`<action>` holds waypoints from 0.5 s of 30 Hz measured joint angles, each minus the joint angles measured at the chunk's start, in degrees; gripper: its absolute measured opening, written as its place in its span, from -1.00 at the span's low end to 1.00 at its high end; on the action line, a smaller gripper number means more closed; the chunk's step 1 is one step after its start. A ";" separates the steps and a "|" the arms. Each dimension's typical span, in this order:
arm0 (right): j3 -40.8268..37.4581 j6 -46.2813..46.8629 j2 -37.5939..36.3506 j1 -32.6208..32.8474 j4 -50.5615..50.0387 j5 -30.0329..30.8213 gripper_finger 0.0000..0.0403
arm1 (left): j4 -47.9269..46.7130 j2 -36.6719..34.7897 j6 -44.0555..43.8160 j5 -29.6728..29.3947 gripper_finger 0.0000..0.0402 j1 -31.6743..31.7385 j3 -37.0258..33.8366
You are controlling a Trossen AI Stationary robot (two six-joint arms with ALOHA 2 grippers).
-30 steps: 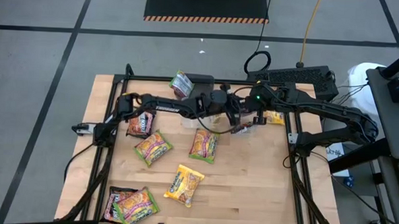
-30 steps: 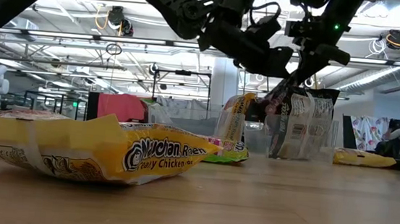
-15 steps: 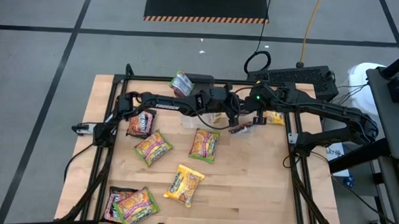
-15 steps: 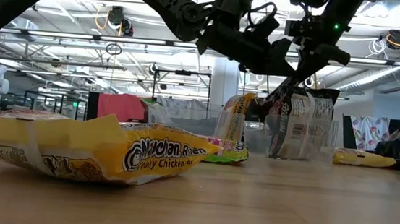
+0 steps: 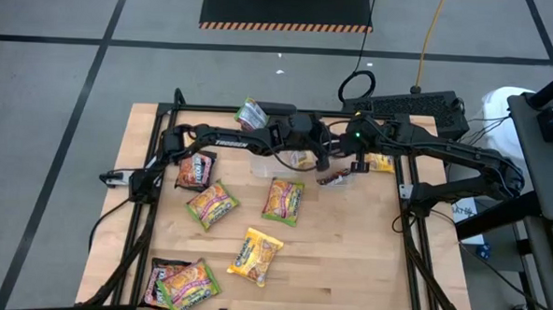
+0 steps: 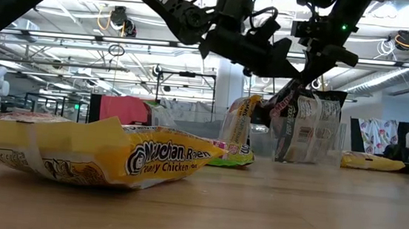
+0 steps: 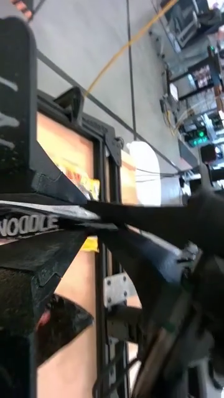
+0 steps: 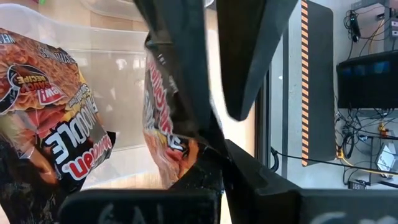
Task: Sort Maruchan noodles
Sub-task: Put the black noodle pack into the right transparent bin
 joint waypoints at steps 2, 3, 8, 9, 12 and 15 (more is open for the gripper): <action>0.00 -0.02 0.00 0.00 0.00 0.00 -1.00 | 0.25 0.00 0.02 0.46 -0.60 -0.29 0.00; 0.00 -0.02 0.00 0.00 0.00 0.00 -1.00 | 0.26 0.00 0.02 0.56 -0.60 -0.38 0.00; 0.00 -0.02 0.00 0.00 0.00 -0.03 -1.00 | 0.24 0.00 0.04 0.79 -0.60 -0.46 0.00; 0.00 -0.02 0.00 0.00 0.00 -0.02 -1.00 | 0.97 0.40 0.04 0.80 -0.60 -0.46 0.02; 0.00 -0.02 0.00 0.00 0.00 -0.04 -1.00 | 1.93 0.95 -0.14 0.76 -0.60 -0.35 0.04; 0.00 -0.02 0.01 -0.01 0.00 -0.06 -1.00 | 3.63 2.12 0.17 0.76 -0.60 -0.31 0.09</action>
